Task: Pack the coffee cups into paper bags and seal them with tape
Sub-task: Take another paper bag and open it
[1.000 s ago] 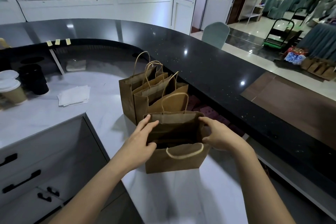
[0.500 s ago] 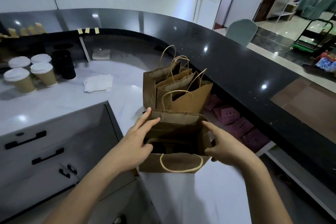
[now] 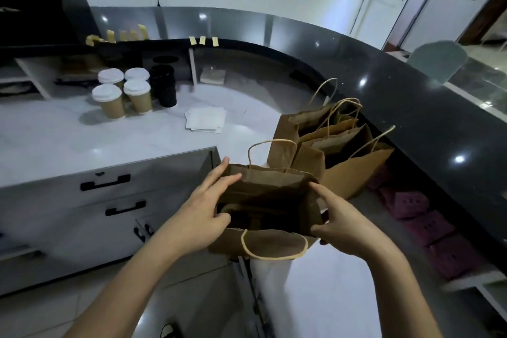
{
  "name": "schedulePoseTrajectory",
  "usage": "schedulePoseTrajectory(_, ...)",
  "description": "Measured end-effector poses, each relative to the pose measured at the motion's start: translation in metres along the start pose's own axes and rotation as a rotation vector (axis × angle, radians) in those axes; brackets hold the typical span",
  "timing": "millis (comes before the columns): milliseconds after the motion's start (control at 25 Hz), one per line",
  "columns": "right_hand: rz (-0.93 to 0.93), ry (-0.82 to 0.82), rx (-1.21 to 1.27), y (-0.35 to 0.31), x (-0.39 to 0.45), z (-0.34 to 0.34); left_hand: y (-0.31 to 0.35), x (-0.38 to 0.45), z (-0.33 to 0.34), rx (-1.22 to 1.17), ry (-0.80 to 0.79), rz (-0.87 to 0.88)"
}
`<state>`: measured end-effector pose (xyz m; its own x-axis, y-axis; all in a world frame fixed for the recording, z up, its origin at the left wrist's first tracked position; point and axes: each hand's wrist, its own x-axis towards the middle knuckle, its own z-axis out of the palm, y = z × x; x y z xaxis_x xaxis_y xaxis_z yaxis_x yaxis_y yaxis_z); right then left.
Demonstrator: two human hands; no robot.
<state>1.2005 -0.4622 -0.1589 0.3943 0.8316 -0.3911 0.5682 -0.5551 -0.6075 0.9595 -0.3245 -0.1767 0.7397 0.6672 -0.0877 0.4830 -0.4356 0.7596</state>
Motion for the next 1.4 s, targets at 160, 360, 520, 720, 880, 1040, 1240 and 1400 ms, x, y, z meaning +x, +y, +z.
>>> schedulePoseTrajectory(160,-0.075,-0.012,-0.043,-0.037,0.025,0.014,-0.024,-0.004,-0.032,-0.010,0.043,-0.045)
schedulePoseTrajectory(360,-0.132,-0.050,-0.067,-0.090,0.057,0.036,-0.060,-0.007,-0.077,-0.002,0.113,-0.052)
schedulePoseTrajectory(520,-0.172,-0.091,-0.092,-0.128,0.083,0.055,-0.091,-0.010,-0.111,-0.010,0.157,-0.060)
schedulePoseTrajectory(720,-0.193,-0.139,-0.131,-0.185,0.118,0.089,-0.133,-0.017,-0.158,-0.028,0.217,-0.104)
schedulePoseTrajectory(880,-0.267,-0.154,-0.185,-0.234,0.144,0.121,-0.170,-0.031,-0.198,-0.031,0.278,-0.145)
schedulePoseTrajectory(1040,-0.315,-0.186,-0.168,-0.279,0.163,0.154,-0.201,-0.050,-0.232,-0.040,0.335,-0.184)
schedulePoseTrajectory(1240,-0.388,-0.236,-0.218,-0.330,0.179,0.185,-0.234,-0.069,-0.262,-0.057,0.393,-0.264)
schedulePoseTrajectory(1400,-0.420,-0.248,-0.242,-0.357,0.194,0.195,-0.250,-0.068,-0.276,-0.069,0.429,-0.309)
